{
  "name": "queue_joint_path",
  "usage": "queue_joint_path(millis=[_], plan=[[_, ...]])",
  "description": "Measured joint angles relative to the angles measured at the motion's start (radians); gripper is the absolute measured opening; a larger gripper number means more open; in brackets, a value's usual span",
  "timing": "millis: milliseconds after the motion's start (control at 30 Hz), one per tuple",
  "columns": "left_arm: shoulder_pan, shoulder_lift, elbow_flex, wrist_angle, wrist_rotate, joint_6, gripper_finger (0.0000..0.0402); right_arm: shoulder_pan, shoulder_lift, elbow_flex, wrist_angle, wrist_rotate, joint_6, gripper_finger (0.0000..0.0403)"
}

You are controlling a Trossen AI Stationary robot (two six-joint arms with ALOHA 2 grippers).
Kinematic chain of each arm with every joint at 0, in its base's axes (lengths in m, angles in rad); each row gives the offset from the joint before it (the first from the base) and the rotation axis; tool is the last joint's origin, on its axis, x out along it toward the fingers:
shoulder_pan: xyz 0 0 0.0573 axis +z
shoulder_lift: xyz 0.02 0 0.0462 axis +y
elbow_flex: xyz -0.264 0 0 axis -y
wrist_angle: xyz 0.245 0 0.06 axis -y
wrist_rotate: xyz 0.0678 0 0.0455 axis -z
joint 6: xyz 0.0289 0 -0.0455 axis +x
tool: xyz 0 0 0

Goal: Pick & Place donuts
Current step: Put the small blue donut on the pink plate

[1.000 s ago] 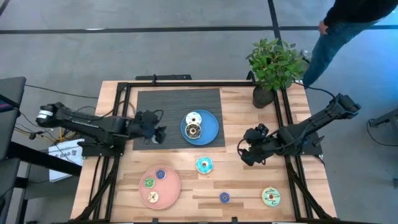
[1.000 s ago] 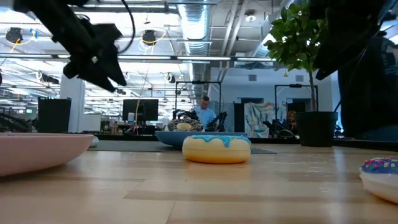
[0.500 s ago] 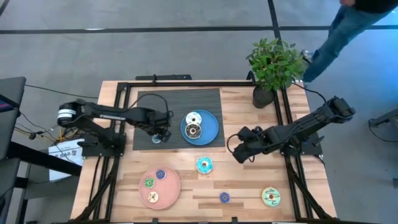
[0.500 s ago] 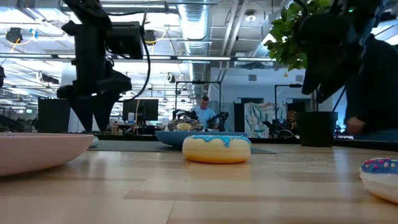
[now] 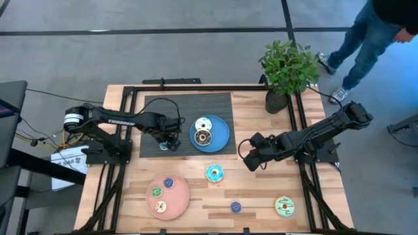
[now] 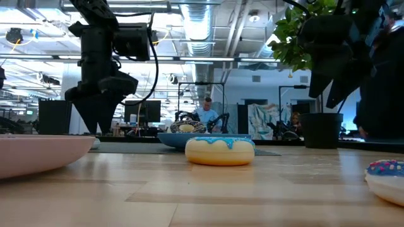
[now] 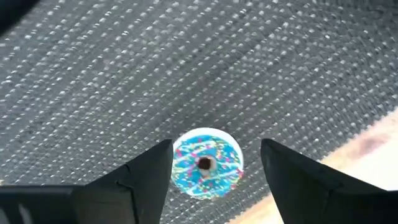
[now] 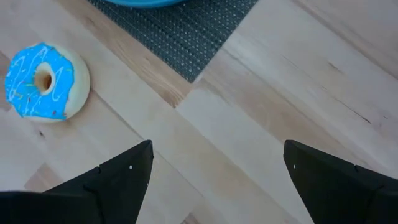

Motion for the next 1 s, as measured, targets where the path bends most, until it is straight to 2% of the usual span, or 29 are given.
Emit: queue_joint_path(millis=[233, 667, 1000], plan=[[0.000, 0.000, 0.000, 0.021, -0.017, 0.025, 0.0254, 0.000, 0.000, 0.000, 0.000, -0.001, -0.001, 0.0346], [0.000, 0.005, 0.000, 0.022, -0.035, 0.059, 0.0346, 0.000, 0.000, 0.000, 0.000, -0.001, -0.002, 0.0333], [-0.008, 0.005, -0.068, -0.016, 0.004, -0.013, 0.0352, 0.000, 0.000, 0.000, 0.000, -0.002, -0.002, 0.0331]])
